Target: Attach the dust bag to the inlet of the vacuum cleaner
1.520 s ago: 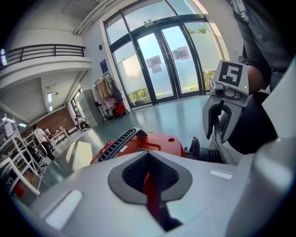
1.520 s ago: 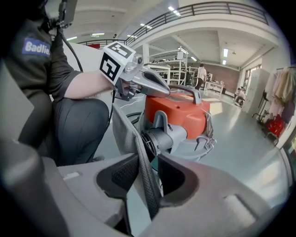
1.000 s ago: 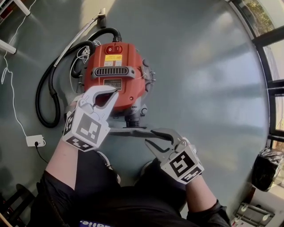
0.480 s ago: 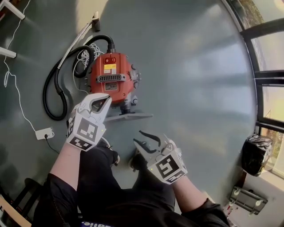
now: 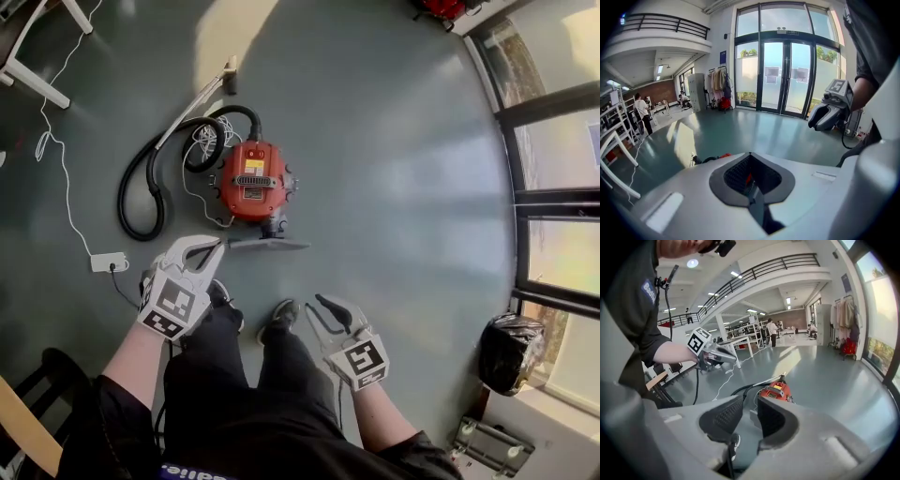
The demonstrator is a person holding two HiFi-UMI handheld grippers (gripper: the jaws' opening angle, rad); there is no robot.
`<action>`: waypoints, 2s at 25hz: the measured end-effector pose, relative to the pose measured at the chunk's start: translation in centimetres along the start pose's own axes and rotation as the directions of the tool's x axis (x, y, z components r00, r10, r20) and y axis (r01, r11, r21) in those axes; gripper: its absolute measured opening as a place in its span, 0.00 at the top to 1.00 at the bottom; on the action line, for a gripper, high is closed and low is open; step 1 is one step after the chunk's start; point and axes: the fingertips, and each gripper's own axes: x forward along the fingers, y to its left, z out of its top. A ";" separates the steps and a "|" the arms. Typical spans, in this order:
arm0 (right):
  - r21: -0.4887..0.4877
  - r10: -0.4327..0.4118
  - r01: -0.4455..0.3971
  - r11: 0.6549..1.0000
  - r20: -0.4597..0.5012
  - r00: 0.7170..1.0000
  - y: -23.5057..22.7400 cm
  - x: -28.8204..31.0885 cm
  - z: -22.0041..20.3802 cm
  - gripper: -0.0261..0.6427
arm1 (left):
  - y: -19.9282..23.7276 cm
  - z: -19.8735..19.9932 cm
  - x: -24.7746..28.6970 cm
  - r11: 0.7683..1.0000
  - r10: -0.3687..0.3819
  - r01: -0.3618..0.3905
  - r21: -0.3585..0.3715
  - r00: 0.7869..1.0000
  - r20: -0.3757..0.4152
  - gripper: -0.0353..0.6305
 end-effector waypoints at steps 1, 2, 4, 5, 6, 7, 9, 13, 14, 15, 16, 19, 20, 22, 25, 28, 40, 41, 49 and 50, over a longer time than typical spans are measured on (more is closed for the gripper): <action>-0.028 0.004 -0.004 1.000 -0.011 1.000 0.5 -0.5 0.5 0.82 | -0.5 0.1 -1.1 1.000 0.006 -0.006 -0.008 1.000 -0.001 0.92; -0.067 0.010 -0.011 0.998 -0.015 1.000 1.1 -0.9 1.2 0.82 | -1.0 0.3 -2.2 1.000 0.013 -0.013 -0.017 1.000 0.000 0.92; -0.131 0.025 -0.024 0.991 -0.001 1.000 2.0 -1.7 3.2 0.82 | -2.0 0.9 -4.1 0.999 0.024 -0.024 -0.033 1.000 0.003 0.92; -0.148 0.034 -0.032 0.988 0.012 0.999 2.4 -2.1 4.1 0.82 | -2.5 1.4 -4.9 0.999 0.030 -0.030 -0.039 1.000 0.006 0.92; -0.160 0.044 -0.040 0.986 0.025 0.999 2.6 -2.5 5.0 0.82 | -3.0 2.1 -5.7 0.998 0.038 -0.037 -0.043 0.999 0.011 0.92; -0.171 0.057 -0.049 0.984 0.038 0.998 2.8 -3.0 5.7 0.82 | -3.6 2.7 -6.5 0.998 0.048 -0.048 -0.047 0.999 0.017 0.92; -0.197 0.085 -0.072 0.978 0.059 0.995 3.3 -4.1 6.6 0.82 | -4.7 4.1 -7.9 0.995 0.080 -0.078 -0.056 0.996 0.029 0.92; -0.277 0.164 -0.136 0.951 0.080 0.983 4.6 -6.6 7.4 0.82 | -7.6 6.5 -10.8 0.985 0.162 -0.159 -0.073 0.986 0.047 0.92; -0.298 0.185 -0.153 0.942 0.081 0.979 4.9 -7.1 7.4 0.82 | -8.4 7.2 -11.5 0.981 0.183 -0.179 -0.076 0.982 0.054 0.92; -0.316 0.205 -0.170 0.933 0.080 0.976 5.2 -7.7 7.4 0.82 | -9.2 7.8 -12.3 0.977 0.203 -0.198 -0.079 0.977 0.061 0.92; -0.330 0.221 -0.184 0.926 0.077 0.972 5.4 -8.3 7.2 0.82 | -10.0 8.3 -13.0 0.974 0.218 -0.213 -0.082 0.973 0.068 0.92; -0.348 0.245 -0.207 0.914 0.069 0.967 6.1 -9.9 6.6 0.82 | -12.4 9.3 -15.0 0.969 0.240 -0.234 -0.073 0.968 0.078 0.92; -0.345 0.247 -0.209 0.915 0.071 0.966 6.4 -10.5 6.5 0.82 | -13.1 9.4 -15.6 0.970 0.240 -0.236 -0.064 0.968 0.078 0.92; -0.338 0.245 -0.205 0.919 0.080 0.966 7.5 -11.6 6.5 0.82 | -14.2 9.6 -16.9 0.970 0.240 -0.237 -0.050 0.967 0.086 0.92; -0.324 0.222 -0.180 0.929 0.098 0.970 9.3 -12.8 6.7 0.84 | -15.4 9.7 -18.7 0.972 0.234 -0.230 -0.044 0.966 0.115 0.92; -0.287 0.184 -0.141 0.947 0.126 0.975 11.8 -13.6 7.5 0.85 | -16.6 9.2 -20.6 0.979 0.201 -0.196 -0.050 0.968 0.147 0.92; -0.293 0.175 -0.122 0.948 0.163 0.971 22.8 -15.7 7.3 0.93 | -23.3 3.7 -28.4 0.987 0.092 -0.047 -0.155 0.950 0.300 0.92; -0.303 0.185 -0.128 0.944 0.167 0.968 23.1 -16.1 7.2 0.95 | -23.8 4.1 -28.6 0.988 0.090 -0.045 -0.151 0.946 0.310 0.92; -0.301 0.331 -0.251 0.920 0.253 0.909 23.2 -19.7 7.9 0.97 | -28.5 9.4 -29.1 0.979 0.139 -0.063 -0.194 0.901 0.411 0.92; -0.283 0.343 -0.265 0.922 0.278 0.897 22.7 -20.5 8.2 0.97 | -29.3 10.0 -28.6 0.978 0.132 -0.051 -0.200 0.899 0.417 0.92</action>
